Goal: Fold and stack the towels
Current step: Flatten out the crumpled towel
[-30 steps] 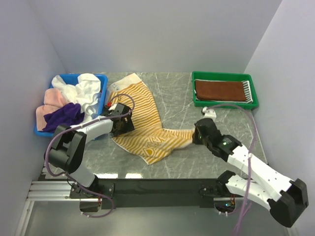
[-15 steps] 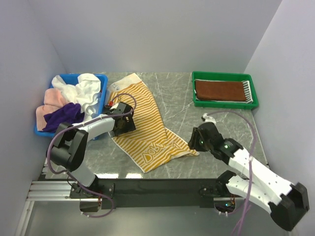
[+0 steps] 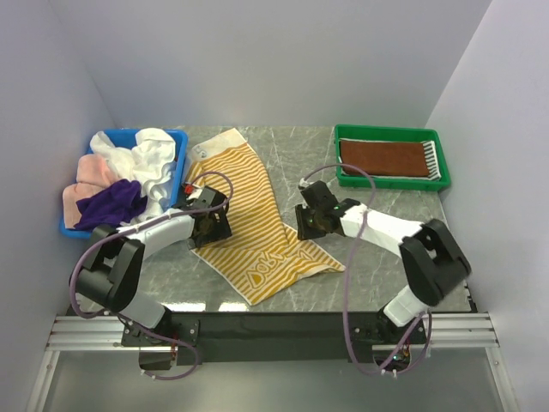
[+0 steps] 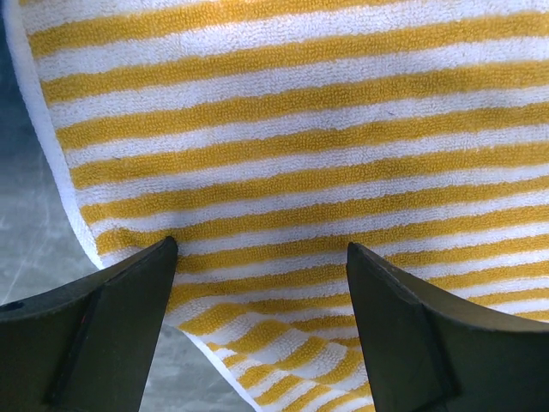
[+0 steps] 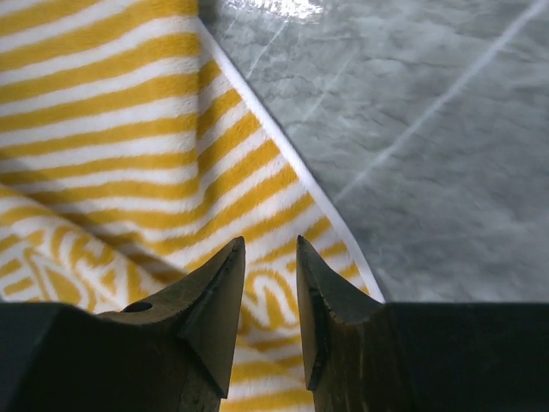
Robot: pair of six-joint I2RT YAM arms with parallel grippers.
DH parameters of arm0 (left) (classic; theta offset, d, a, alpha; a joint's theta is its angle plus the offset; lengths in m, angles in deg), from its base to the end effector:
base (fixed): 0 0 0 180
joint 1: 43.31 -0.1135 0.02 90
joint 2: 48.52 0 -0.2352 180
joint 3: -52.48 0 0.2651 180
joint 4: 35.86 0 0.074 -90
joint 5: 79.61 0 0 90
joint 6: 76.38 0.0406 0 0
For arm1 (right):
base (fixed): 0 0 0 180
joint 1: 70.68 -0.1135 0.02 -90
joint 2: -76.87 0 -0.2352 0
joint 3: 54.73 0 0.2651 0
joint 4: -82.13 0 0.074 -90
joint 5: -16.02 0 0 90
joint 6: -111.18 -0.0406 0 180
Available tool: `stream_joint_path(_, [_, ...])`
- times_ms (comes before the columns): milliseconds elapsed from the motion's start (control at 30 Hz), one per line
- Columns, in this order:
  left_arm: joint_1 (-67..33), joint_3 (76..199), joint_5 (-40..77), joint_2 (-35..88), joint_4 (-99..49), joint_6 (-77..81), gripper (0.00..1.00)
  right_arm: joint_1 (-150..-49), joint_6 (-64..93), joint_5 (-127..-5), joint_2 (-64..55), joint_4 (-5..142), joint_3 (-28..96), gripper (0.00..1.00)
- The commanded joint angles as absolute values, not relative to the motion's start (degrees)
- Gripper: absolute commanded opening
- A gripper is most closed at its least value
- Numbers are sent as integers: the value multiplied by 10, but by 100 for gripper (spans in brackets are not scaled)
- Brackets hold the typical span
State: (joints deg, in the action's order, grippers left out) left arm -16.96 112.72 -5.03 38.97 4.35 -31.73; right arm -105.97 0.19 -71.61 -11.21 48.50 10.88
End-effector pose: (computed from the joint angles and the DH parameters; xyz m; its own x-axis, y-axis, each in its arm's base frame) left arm 0.2635 -0.1185 0.1226 -0.8211 -0.3586 -0.4441 -0.3523 0.9305 -0.1001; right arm 0.2610 0.1868 0.1522 -0.8460 -0.1603 -0.5084 -0.3138 0.9207 0.2318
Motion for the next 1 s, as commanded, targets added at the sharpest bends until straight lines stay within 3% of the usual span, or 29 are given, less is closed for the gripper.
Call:
stream_joint_path(0, [-168,1109,-54,365,61,-332,86,-1057,24,-686,-151,517,145,36])
stream_joint_path(400, [-169,1121,-53,378,56,-327,87,-1017,-50,-660,-247,545,150,27])
stream_joint_path(733, [-168,1144,-43,400,53,-323,87,-814,-143,-626,-105,612,-23,29])
stream_joint_path(967, [-160,1221,-19,463,53,-305,88,-813,-123,-617,-27,634,-54,31])
